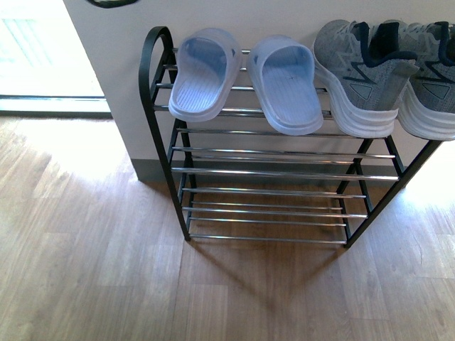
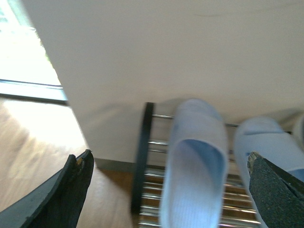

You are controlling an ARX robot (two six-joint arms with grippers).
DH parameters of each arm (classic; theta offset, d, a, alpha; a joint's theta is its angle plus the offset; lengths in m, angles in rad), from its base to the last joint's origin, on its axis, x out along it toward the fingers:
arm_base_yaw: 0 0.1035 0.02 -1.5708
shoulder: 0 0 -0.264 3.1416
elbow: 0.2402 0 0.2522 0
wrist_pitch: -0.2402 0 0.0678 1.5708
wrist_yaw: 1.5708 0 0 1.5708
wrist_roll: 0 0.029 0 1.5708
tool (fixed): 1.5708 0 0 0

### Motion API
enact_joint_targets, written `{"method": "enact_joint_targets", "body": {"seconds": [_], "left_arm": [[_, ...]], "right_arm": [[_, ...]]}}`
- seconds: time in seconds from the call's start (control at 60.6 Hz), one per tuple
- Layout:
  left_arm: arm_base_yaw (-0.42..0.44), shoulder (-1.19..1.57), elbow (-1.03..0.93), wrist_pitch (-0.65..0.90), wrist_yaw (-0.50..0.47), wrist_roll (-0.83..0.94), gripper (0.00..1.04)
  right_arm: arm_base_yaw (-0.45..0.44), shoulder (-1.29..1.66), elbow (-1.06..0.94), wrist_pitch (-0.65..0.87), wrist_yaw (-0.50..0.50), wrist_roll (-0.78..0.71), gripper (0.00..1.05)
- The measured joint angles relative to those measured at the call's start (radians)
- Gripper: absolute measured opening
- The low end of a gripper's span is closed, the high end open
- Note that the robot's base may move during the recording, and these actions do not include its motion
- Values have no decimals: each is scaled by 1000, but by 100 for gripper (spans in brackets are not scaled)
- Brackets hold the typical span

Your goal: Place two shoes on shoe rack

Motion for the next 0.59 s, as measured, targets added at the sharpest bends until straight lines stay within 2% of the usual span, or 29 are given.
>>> {"method": "enact_joint_targets", "body": {"seconds": [0.083, 0.165, 0.33, 0.446, 0.479, 0.495, 0.561, 0.594], "left_arm": [[39, -156, -168, 13, -105, -10, 95], [68, -302, -308, 16, -165, -20, 95], [114, -563, -522, -35, -232, -45, 95], [132, -669, -595, -43, -248, -53, 95], [142, -671, -608, -4, -201, -28, 93], [163, -675, -643, 100, -90, 12, 88], [198, -687, -735, 302, 95, 111, 75], [207, -701, -766, 353, 145, 142, 70]], "right_arm": [[0, 0, 0, 0, 0, 0, 96], [0, 0, 0, 0, 0, 0, 96], [0, 0, 0, 0, 0, 0, 96], [0, 0, 0, 0, 0, 0, 96], [0, 0, 0, 0, -2, 0, 96], [0, 0, 0, 0, -2, 0, 96], [0, 0, 0, 0, 1, 0, 96], [0, 0, 0, 0, 1, 0, 96]]}}
